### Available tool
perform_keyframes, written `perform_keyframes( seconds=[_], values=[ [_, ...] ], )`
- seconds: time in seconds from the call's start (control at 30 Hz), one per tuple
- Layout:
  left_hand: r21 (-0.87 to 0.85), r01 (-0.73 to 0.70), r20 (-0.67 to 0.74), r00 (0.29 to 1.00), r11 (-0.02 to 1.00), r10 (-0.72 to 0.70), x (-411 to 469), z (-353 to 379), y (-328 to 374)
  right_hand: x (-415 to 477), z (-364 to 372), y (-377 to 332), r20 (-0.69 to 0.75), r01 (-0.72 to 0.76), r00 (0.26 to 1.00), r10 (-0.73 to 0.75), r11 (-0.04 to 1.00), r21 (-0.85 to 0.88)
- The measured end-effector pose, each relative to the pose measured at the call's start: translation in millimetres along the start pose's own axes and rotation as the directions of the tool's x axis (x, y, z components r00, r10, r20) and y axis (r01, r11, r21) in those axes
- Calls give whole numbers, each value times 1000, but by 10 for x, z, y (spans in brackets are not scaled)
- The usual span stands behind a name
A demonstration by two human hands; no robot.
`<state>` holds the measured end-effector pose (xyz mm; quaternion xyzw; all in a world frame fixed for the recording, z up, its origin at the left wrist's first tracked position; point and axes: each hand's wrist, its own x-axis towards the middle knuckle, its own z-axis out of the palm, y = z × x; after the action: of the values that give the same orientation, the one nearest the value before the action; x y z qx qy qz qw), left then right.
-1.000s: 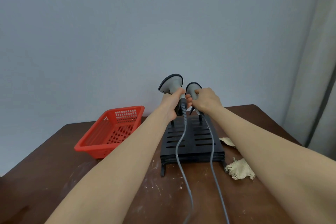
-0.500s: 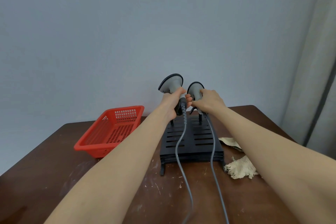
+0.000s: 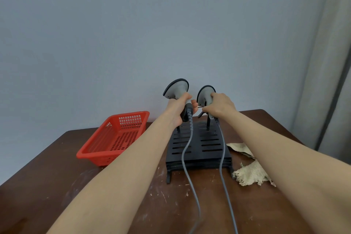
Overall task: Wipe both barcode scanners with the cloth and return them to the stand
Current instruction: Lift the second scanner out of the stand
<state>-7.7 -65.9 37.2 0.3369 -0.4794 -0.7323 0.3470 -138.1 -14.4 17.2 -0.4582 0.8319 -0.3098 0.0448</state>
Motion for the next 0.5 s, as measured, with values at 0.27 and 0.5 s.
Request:
perform_keyframes(
  seconds=[0.27,0.5],
  values=[
    [3,2,15,1000,1000,-2,2,35,-17,-2,45,-87,40,48,998,-48,999,11],
    [7,5,2,1000,1000,-5,-18,9,-12,-5,75,-154,62,80,995,-77,996,-36]
  ],
)
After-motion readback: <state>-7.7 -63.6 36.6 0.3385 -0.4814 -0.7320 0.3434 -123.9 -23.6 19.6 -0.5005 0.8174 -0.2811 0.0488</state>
